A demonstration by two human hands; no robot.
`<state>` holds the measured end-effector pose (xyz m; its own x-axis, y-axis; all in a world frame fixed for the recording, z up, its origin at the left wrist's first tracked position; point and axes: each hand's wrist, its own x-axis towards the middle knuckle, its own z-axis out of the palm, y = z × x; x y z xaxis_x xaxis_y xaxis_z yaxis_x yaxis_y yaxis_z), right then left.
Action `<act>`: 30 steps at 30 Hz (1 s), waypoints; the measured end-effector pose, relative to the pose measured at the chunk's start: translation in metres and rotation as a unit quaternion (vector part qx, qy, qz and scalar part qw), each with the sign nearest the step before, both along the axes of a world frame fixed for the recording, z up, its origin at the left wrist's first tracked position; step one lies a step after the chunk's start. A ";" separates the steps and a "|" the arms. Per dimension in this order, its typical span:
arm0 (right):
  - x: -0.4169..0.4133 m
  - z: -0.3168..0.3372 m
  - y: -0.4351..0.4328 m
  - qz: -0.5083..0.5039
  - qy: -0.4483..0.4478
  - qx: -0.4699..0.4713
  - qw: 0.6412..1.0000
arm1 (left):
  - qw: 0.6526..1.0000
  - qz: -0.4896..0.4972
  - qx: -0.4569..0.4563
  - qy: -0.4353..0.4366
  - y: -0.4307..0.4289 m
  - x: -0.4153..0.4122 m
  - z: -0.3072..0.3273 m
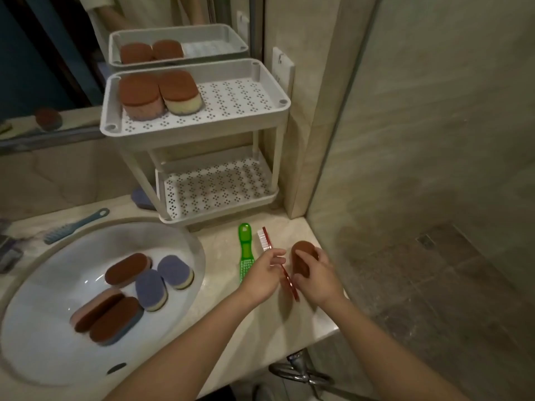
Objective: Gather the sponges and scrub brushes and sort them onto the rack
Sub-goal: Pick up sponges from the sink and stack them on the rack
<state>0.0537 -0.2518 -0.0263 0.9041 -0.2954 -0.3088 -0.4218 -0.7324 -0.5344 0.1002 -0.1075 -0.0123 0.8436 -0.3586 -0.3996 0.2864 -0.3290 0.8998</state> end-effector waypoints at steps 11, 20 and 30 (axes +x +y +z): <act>0.001 -0.003 0.002 -0.072 -0.037 0.019 0.997 | 0.998 0.036 0.007 0.049 -0.008 -0.004 -0.004; 0.012 0.027 0.030 -0.036 -0.163 0.130 0.977 | 0.991 0.123 -0.043 0.015 0.005 -0.001 0.022; 0.037 0.038 0.123 0.104 -0.150 0.182 0.966 | 0.959 0.277 -0.054 0.015 0.095 0.001 0.031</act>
